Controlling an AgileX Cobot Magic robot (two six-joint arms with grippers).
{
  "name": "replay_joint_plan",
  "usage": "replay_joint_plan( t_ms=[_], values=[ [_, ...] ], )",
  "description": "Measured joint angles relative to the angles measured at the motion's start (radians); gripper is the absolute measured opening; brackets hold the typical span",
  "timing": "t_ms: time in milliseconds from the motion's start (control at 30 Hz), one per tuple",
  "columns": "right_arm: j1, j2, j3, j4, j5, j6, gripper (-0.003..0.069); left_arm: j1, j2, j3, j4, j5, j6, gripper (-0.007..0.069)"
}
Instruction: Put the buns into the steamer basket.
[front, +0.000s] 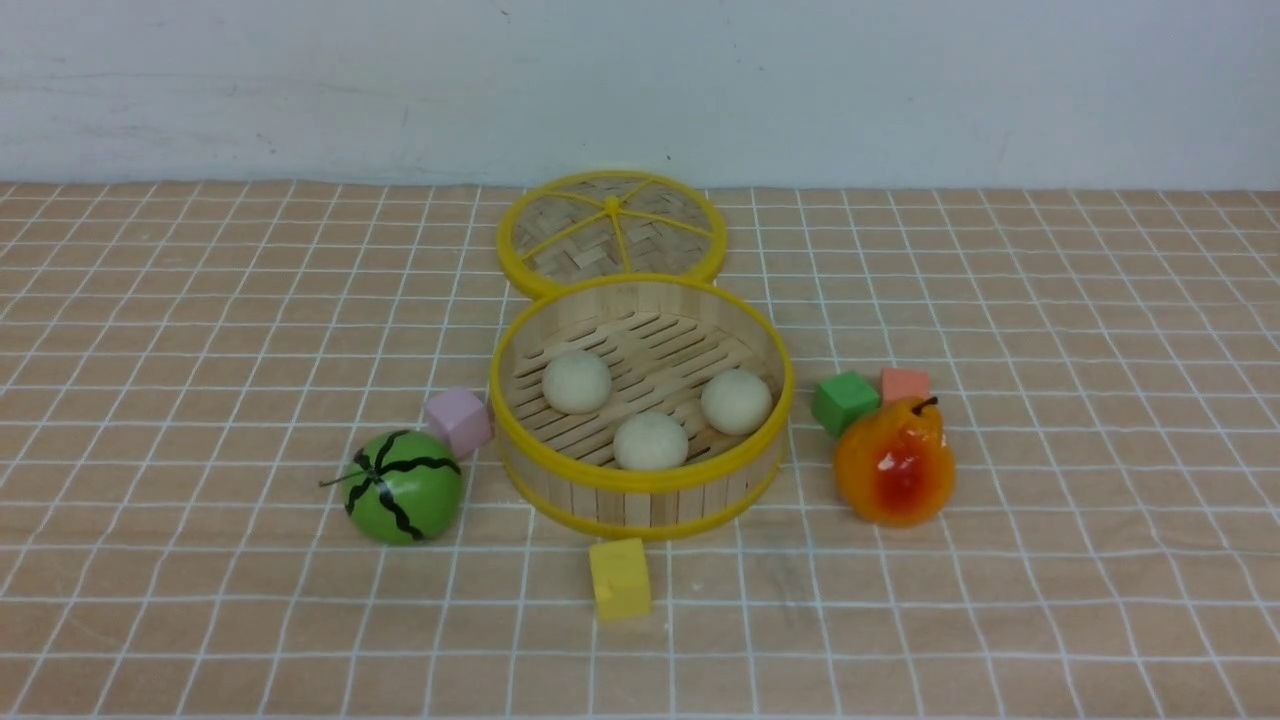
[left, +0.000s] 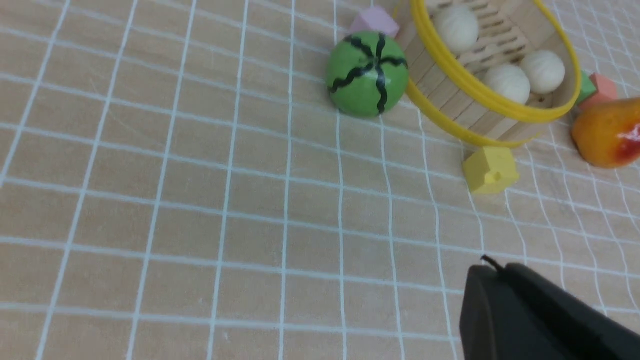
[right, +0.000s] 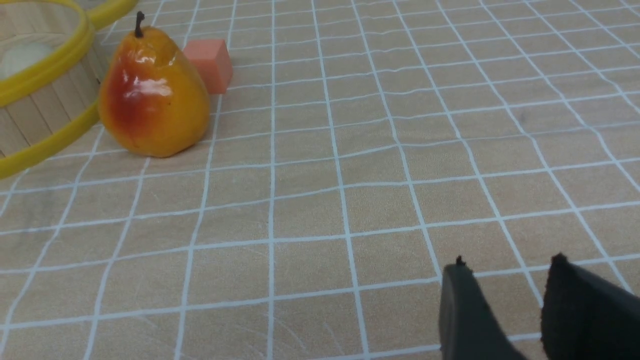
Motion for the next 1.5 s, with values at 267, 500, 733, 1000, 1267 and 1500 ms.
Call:
replay_joint_plan(
  t_ms=[267, 500, 733, 1000, 1267, 1500],
  values=[
    [0.0, 0.0, 0.0, 0.0, 0.0, 0.0, 0.0239, 0.205, -0.127, 0.23, -0.08, -0.395, 0.264, 0.0011],
    [0.0, 0.0, 0.0, 0.0, 0.0, 0.0, 0.0239, 0.321, -0.274, 0.494, -0.118, -0.569, 0.319, 0.0018],
    [0.0, 0.0, 0.0, 0.0, 0.0, 0.0, 0.0239, 0.323, -0.289, 0.618, -0.098, -0.531, 0.319, 0.0024],
    [0.0, 0.0, 0.0, 0.0, 0.0, 0.0, 0.0239, 0.323, -0.289, 0.618, -0.091, -0.532, 0.32, 0.0034],
    [0.0, 0.0, 0.0, 0.0, 0.0, 0.0, 0.0239, 0.323, -0.289, 0.619, -0.091, -0.532, 0.32, 0.0039],
    [0.0, 0.0, 0.0, 0.0, 0.0, 0.0, 0.0239, 0.323, -0.289, 0.619, -0.091, -0.532, 0.32, 0.005]
  ],
)
